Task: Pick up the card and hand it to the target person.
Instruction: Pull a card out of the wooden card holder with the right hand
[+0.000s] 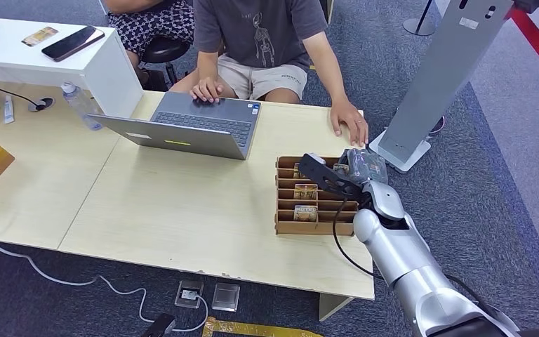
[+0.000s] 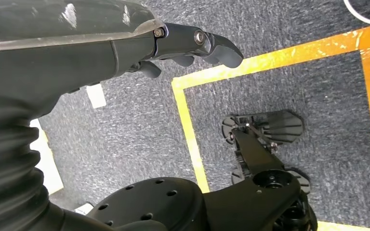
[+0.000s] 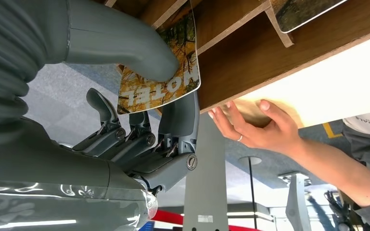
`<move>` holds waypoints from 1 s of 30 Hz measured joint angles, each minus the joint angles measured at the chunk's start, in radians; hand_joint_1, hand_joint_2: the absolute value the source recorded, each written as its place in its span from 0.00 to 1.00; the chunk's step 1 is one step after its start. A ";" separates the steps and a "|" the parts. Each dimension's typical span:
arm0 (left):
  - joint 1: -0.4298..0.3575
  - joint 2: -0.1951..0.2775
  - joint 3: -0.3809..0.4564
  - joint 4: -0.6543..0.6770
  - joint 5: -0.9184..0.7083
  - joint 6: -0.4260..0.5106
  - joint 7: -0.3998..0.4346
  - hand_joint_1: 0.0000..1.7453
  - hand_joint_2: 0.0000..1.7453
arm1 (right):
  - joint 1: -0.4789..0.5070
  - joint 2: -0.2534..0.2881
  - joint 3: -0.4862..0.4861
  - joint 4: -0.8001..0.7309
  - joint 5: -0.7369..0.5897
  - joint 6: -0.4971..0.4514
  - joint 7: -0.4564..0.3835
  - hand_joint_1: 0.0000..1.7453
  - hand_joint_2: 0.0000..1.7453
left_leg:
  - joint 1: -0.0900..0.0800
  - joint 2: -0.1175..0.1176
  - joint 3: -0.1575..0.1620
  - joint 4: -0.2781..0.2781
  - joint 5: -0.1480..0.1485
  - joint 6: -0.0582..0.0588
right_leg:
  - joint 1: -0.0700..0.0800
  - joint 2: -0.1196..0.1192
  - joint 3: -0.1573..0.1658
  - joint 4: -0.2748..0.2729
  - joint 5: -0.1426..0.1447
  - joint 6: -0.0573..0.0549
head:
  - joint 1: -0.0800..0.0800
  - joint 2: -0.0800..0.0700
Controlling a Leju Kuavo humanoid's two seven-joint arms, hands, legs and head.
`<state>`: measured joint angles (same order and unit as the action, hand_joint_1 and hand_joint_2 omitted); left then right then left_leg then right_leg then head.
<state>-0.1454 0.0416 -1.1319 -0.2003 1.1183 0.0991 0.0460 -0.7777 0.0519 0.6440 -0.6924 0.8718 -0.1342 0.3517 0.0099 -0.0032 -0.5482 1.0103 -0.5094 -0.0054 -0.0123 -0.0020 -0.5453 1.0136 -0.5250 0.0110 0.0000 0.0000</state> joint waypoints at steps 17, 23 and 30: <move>0.024 0.001 0.000 0.000 0.033 0.006 -0.020 0.00 1.00 | 0.131 -0.046 -0.022 -0.370 0.038 0.025 0.068 0.85 1.00 | 0.000 0.000 -0.001 0.000 0.000 0.000 | 0.000 0.000 -0.001 0.000 0.000 0.000 | -0.001 0.000; 0.025 0.003 0.000 0.000 0.033 0.006 -0.027 0.00 1.00 | 0.187 -0.083 -0.042 -0.580 0.055 0.028 0.082 0.85 1.00 | 0.000 0.000 0.000 0.000 0.000 0.000 | 0.000 0.000 -0.001 0.000 0.000 0.000 | -0.001 0.000; 0.021 0.003 0.000 0.000 0.030 0.006 -0.027 0.00 1.00 | 0.208 -0.105 -0.051 -0.679 0.056 0.031 0.083 0.85 1.00 | 0.000 0.001 0.000 0.000 0.000 0.000 | 0.000 0.001 -0.001 0.000 0.000 0.000 | 0.000 0.000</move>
<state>-0.1241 0.0446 -1.1322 -0.2003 1.1486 0.1049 0.0191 -0.5700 -0.0534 0.5928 -1.3710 0.9273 -0.1030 0.4345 0.0098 -0.0026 -0.5484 1.0103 -0.5095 -0.0054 -0.0123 -0.0012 -0.5459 1.0133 -0.5251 0.0110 -0.0004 0.0000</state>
